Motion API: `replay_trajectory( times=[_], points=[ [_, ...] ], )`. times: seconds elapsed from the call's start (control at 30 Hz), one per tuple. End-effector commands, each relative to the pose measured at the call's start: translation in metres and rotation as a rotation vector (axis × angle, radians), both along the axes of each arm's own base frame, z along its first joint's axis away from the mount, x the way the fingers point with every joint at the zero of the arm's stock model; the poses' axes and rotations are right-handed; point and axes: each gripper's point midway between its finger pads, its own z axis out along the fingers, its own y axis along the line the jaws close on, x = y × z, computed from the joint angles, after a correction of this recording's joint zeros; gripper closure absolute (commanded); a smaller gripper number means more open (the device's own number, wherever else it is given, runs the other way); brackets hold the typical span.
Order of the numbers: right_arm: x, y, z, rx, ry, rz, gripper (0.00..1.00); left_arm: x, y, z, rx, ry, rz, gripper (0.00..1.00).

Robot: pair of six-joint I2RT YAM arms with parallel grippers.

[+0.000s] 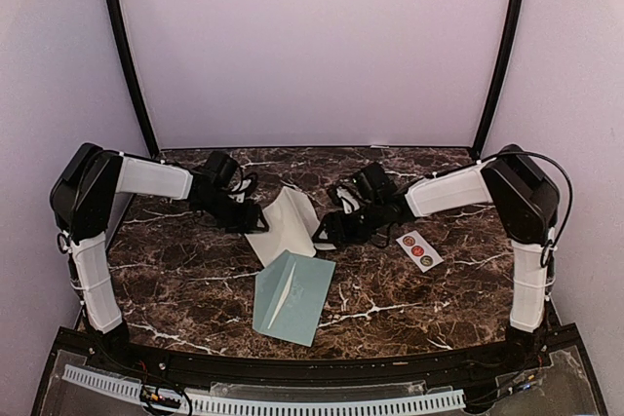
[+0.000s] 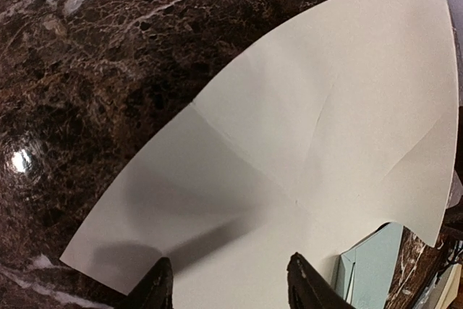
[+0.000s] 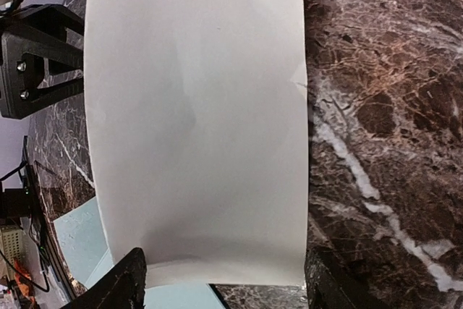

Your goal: Place the letter into the envelope and seal it

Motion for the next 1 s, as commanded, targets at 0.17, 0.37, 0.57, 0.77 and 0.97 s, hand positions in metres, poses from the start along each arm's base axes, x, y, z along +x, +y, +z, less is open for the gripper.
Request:
replay_trajectory(
  times=[0.17, 0.37, 0.57, 0.77, 0.97],
  points=[
    [-0.003, 0.028, 0.025, 0.042, -0.091, 0.055, 0.27, -0.019, 0.004, -0.025, 0.017, 0.110, 0.002, 0.47],
    [-0.002, 0.033, 0.039, 0.006, -0.175, 0.035, 0.22, -0.020, 0.003, -0.024, 0.009, 0.115, 0.002, 0.47],
    [0.001, 0.032, 0.065, 0.008, -0.269, 0.022, 0.18, -0.020, 0.003, -0.025, 0.010, 0.115, 0.002, 0.47],
    [0.001, 0.029, 0.076, 0.019, -0.310, 0.018, 0.16, -0.020, 0.003, -0.024, 0.011, 0.114, 0.002, 0.47],
    [0.014, 0.014, 0.060, -0.096, -0.333, -0.050, 0.16, -0.020, 0.004, -0.025, 0.014, 0.115, 0.002, 0.47]
  ],
)
